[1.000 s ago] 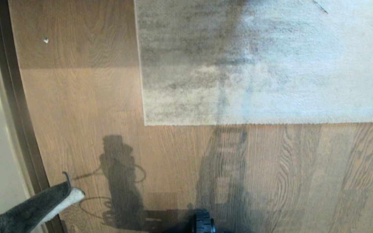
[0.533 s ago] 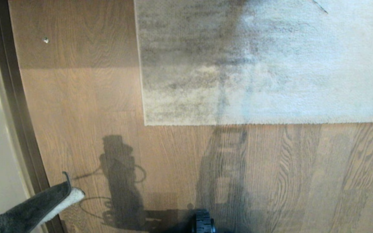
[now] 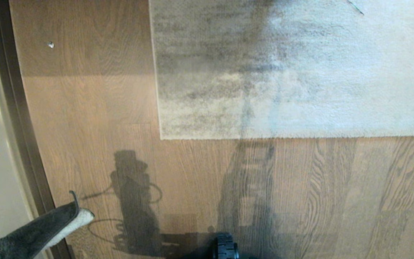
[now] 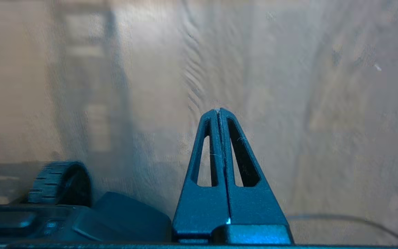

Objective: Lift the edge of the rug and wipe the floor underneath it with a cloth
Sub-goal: Lift up the carpet

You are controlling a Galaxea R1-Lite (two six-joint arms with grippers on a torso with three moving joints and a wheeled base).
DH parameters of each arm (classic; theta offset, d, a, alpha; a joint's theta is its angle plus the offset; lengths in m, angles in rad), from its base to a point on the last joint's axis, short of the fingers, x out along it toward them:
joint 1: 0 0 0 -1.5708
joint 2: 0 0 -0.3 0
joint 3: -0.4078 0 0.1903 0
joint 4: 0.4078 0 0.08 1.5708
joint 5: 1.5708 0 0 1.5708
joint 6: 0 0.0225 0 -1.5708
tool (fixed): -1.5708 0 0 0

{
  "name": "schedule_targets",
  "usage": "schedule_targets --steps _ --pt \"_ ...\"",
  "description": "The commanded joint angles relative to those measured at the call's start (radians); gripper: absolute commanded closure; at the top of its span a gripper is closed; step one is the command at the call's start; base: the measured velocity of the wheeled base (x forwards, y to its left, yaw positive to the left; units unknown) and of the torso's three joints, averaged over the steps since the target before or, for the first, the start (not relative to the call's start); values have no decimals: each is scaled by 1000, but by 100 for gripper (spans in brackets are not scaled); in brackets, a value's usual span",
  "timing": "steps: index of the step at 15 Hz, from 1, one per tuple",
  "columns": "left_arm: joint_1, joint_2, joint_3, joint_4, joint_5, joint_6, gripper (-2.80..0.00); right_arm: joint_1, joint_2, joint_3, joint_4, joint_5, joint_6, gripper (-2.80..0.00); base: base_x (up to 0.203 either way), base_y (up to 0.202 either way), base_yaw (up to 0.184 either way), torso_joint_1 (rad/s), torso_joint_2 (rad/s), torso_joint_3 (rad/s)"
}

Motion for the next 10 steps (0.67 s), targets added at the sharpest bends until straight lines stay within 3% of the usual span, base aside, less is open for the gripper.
schedule_targets --steps 1,10 --pt "0 0 0 -1 0 0 0 0 18 -24 0 32 3 0 0 0 0 0 0 0" --pt "0 0 0 -1 0 0 0 18 224 -127 -10 75 9 0 0 0 0 0 0 0"
